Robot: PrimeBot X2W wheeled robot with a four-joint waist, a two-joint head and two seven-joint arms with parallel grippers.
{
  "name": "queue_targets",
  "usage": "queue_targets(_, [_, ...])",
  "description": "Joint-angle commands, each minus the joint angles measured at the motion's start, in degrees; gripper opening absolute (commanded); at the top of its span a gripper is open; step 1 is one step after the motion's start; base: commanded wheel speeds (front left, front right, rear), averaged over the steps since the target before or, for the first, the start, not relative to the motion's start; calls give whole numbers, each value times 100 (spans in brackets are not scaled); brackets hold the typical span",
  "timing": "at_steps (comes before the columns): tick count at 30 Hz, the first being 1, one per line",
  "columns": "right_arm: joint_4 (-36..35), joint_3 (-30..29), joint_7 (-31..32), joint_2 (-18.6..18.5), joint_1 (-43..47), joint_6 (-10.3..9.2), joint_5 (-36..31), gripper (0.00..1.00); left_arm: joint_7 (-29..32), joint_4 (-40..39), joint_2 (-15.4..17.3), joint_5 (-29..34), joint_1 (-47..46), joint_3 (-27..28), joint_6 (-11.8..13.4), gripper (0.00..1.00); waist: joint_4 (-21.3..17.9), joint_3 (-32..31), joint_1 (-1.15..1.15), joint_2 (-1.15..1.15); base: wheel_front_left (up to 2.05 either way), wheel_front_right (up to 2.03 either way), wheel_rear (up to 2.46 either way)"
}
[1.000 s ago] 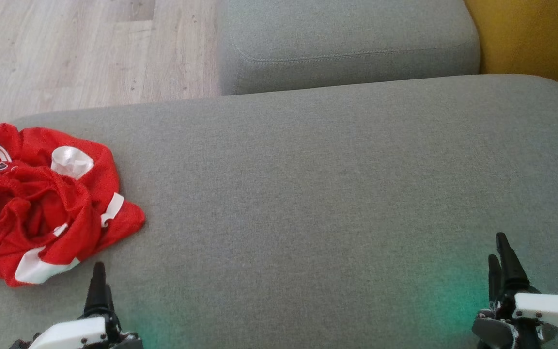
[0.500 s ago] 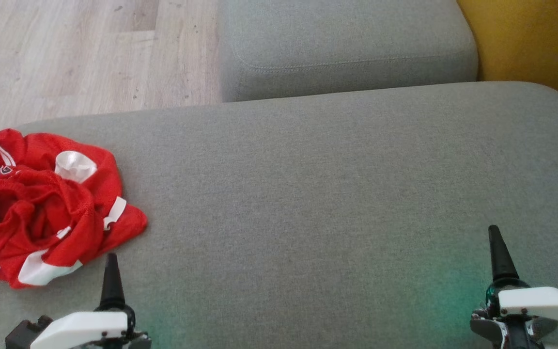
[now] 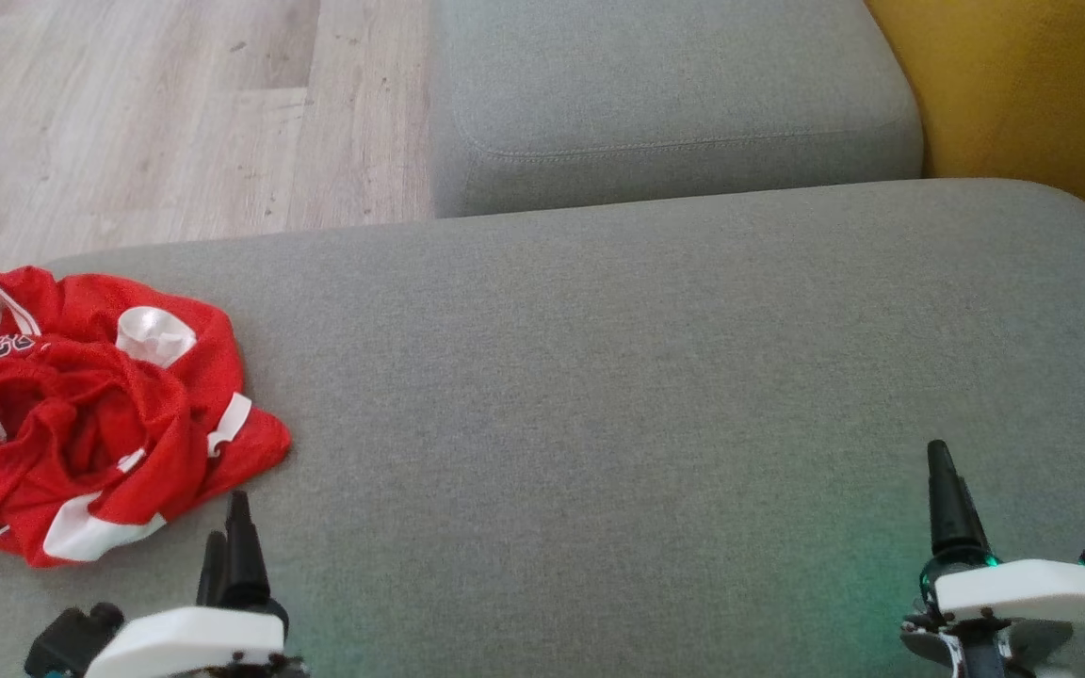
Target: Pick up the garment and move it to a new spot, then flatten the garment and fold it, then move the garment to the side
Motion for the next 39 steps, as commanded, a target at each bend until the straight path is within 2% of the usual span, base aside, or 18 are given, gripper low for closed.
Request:
queue_targets(1, [-237,102,-80,-38,-112,-2,-252,100,-69,-234,38,242,-112,-14,32,100,0,-23,0,0,0,0,0])
queue_targets(39, [-510,523,-722,-47,101,-3,-3292,100,-715,-625,49,2987,157,-592,447,100,-16,-373,0,0,0,0,0])
